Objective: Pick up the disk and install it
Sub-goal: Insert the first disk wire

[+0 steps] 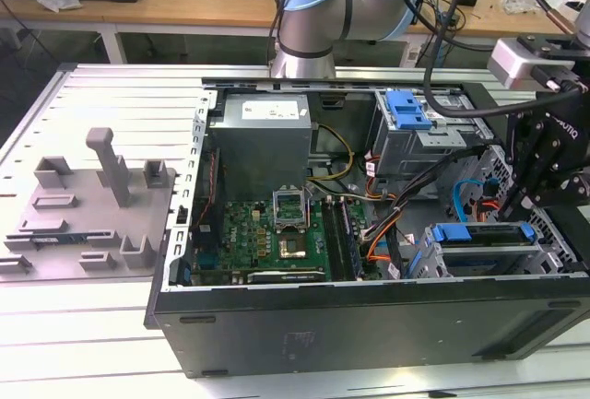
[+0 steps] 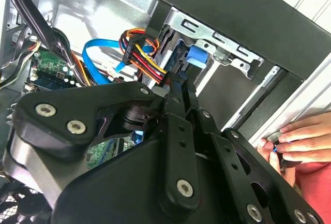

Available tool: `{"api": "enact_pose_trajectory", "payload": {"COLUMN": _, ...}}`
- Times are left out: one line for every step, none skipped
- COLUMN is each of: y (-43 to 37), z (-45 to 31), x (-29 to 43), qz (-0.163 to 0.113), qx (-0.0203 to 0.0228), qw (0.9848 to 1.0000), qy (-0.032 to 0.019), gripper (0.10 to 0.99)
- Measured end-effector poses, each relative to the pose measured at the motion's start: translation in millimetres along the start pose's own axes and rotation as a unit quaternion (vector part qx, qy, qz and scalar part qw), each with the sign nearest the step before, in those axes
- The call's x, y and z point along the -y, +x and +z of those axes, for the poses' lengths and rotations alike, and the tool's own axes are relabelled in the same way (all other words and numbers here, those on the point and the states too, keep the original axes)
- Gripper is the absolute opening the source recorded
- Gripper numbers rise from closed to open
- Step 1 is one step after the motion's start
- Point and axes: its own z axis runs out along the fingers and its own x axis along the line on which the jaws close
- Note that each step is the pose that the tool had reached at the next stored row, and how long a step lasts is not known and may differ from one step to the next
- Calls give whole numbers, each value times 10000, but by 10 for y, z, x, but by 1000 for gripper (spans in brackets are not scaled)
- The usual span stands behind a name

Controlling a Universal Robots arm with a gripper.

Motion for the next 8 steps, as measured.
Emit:
{"api": "enact_pose_trajectory", "payload": {"y": 1, "z": 4, "x": 0, "qz": 0, "qx": 0, "qw": 10000, "qy": 0, "gripper": 165}}
{"api": "enact_pose_trajectory", "payload": {"y": 2, "z": 7, "x": 1, "qz": 1, "qx": 0, "qw": 10000, "qy": 0, "gripper": 165}}
{"api": "enact_pose_trajectory", "payload": {"y": 2, "z": 8, "x": 2, "qz": 0, "qx": 0, "qw": 10000, "qy": 0, "gripper": 165}}
{"api": "enact_pose_trajectory", "payload": {"y": 2, "z": 10, "x": 3, "qz": 0, "qx": 0, "qw": 10000, "qy": 0, "gripper": 165}}
{"api": "enact_pose_trajectory", "payload": {"y": 3, "z": 11, "x": 3, "qz": 0, "qx": 0, "qw": 10000, "qy": 0, "gripper": 165}}
{"api": "enact_pose_trajectory", "payload": {"y": 4, "z": 12, "x": 3, "qz": 0, "qx": 0, "qw": 10000, "qy": 0, "gripper": 165}}
{"api": "enact_pose_trajectory", "payload": {"y": 4, "z": 14, "x": 4, "qz": 0, "qx": 0, "qw": 10000, "qy": 0, "gripper": 165}}
{"api": "enact_pose_trajectory", "payload": {"y": 5, "z": 16, "x": 4, "qz": 0, "qx": 1, "qw": 10000, "qy": 0, "gripper": 165}}
